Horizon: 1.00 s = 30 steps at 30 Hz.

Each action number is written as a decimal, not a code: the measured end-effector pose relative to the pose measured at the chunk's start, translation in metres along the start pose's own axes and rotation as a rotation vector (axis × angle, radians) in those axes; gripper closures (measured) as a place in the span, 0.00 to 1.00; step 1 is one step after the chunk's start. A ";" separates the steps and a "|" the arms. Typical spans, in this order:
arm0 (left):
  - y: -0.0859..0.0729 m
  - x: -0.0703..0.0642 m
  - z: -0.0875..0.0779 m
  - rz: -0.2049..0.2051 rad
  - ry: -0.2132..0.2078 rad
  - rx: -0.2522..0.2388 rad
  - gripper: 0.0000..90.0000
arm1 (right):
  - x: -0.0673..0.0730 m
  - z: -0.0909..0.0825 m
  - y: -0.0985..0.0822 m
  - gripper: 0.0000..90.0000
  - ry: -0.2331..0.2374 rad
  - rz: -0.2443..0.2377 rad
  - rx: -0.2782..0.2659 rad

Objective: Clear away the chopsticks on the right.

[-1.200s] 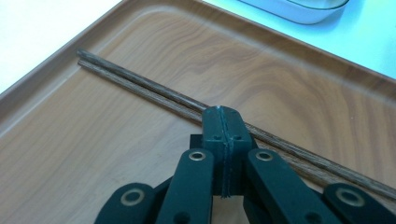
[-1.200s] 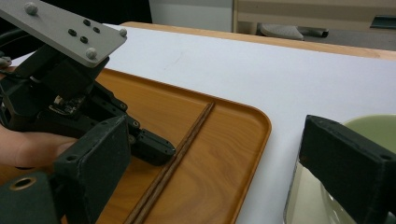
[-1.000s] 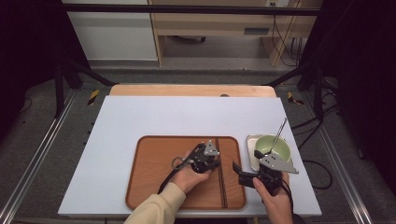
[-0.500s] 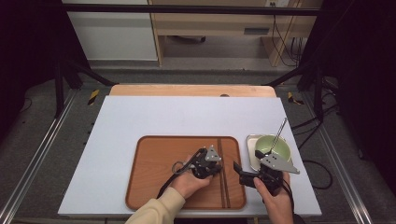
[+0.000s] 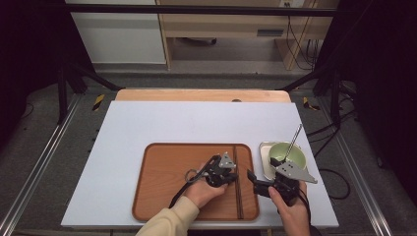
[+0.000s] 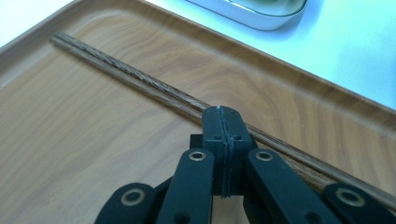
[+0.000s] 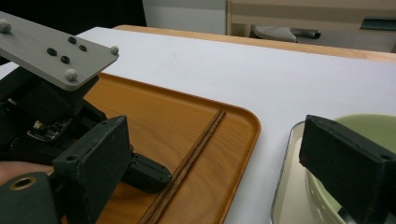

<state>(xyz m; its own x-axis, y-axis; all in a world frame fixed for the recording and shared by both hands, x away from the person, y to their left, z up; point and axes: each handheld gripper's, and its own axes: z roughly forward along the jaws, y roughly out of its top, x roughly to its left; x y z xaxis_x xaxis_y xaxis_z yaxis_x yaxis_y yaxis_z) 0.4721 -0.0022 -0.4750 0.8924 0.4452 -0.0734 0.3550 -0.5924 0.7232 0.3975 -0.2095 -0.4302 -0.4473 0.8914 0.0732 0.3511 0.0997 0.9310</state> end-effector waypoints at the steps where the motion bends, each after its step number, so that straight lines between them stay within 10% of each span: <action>1: 0.000 -0.001 0.000 0.004 -0.001 0.004 1.00 | 0.000 0.000 0.000 0.10 0.000 -0.002 -0.001; 20: 0.000 -0.013 0.000 0.024 -0.025 -0.004 1.00 | -0.005 -0.003 0.001 0.10 -0.015 0.006 -0.006; 30: -0.010 -0.006 -0.029 0.043 0.021 -0.067 0.99 | -0.030 -0.020 0.017 0.10 -0.071 -0.007 0.018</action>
<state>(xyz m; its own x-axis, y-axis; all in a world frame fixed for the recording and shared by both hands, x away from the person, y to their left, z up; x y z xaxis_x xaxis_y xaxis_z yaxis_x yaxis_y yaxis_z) 0.4549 0.0204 -0.4623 0.9002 0.4347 -0.0269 0.2962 -0.5658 0.7695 0.4008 -0.2432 -0.4094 -0.3909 0.9196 0.0404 0.3629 0.1136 0.9249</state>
